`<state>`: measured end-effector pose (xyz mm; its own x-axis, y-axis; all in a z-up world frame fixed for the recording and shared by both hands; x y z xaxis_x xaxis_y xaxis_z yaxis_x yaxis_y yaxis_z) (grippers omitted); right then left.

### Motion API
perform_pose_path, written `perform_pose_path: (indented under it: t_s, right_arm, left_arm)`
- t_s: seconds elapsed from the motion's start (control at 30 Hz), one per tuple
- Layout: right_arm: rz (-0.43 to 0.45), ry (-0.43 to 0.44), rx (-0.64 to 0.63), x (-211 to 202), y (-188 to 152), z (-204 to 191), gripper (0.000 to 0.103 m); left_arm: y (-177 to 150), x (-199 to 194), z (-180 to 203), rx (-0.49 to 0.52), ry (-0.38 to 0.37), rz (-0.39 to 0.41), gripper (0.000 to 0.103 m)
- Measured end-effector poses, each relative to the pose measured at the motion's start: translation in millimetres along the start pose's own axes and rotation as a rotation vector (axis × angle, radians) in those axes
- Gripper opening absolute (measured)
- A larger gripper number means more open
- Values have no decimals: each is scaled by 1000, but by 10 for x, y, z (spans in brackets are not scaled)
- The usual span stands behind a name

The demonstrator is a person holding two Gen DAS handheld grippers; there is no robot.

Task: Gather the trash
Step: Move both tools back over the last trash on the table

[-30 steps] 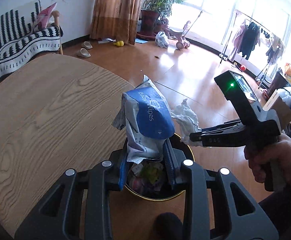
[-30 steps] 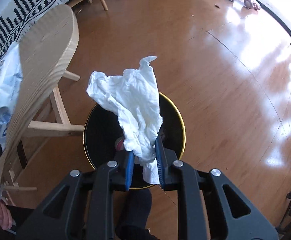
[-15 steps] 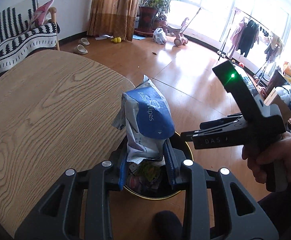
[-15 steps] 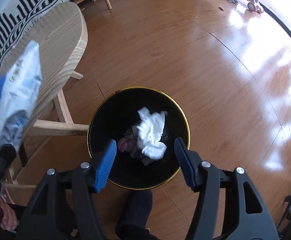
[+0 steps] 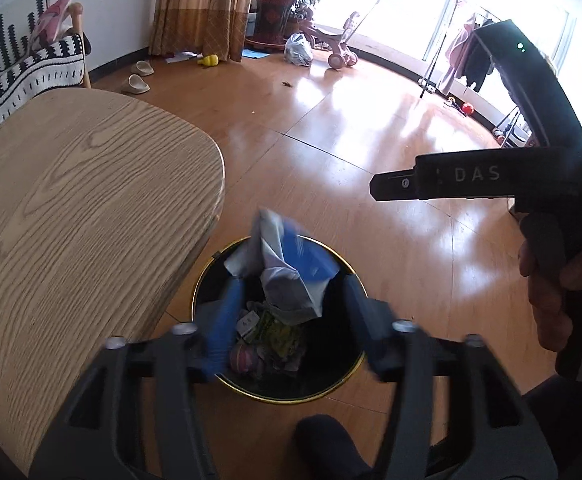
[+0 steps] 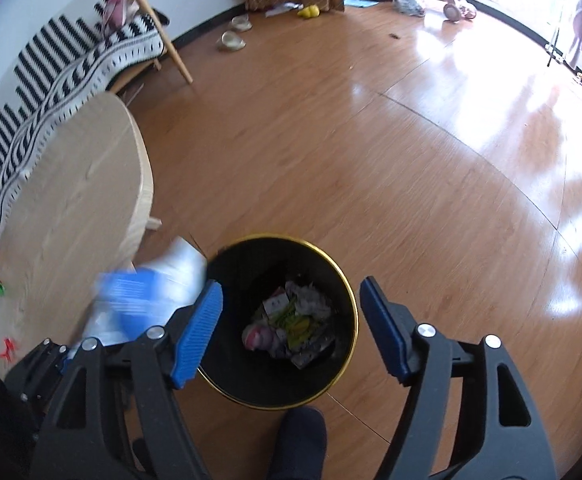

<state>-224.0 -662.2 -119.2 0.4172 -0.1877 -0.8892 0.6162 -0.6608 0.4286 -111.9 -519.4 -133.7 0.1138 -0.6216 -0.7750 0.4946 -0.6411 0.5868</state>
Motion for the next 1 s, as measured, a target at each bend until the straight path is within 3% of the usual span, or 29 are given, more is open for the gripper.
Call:
perform_pose_path:
  t_s: [0.2, 0.4, 0.6, 0.8, 1.0]
  right_arm:
    - [20, 17, -23, -53, 67, -138, 72]
    - [76, 73, -110, -156, 148, -722, 76]
    - [102, 179, -241, -156, 156, -1707, 77]
    - [65, 322, -415, -70, -26, -3008, 77]
    - [-25, 476, -612, 14, -457, -4108, 77]
  left_arm:
    - [26, -133, -67, -23, 8, 24, 70]
    - [62, -686, -534, -109, 97, 110, 88]
    - [-56, -1445, -1537, -284, 271, 197, 91]
    - [-554, -2274, -2850, -561, 477, 233, 91]
    - [-933, -2807, -3626, -703, 564, 251, 91]
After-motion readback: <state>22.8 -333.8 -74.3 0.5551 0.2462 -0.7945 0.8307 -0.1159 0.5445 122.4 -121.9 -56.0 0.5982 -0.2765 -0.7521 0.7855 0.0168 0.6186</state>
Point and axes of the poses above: each gripper's, at about its wrist camera, not at the fingertips, and x roughly the way its jaws point, z to its right, y to its top, the point moved 2 cm from there along x, roughly the way its jaws point, and after that the axes turned 5 degrees about -x, right-handed, at the moved point
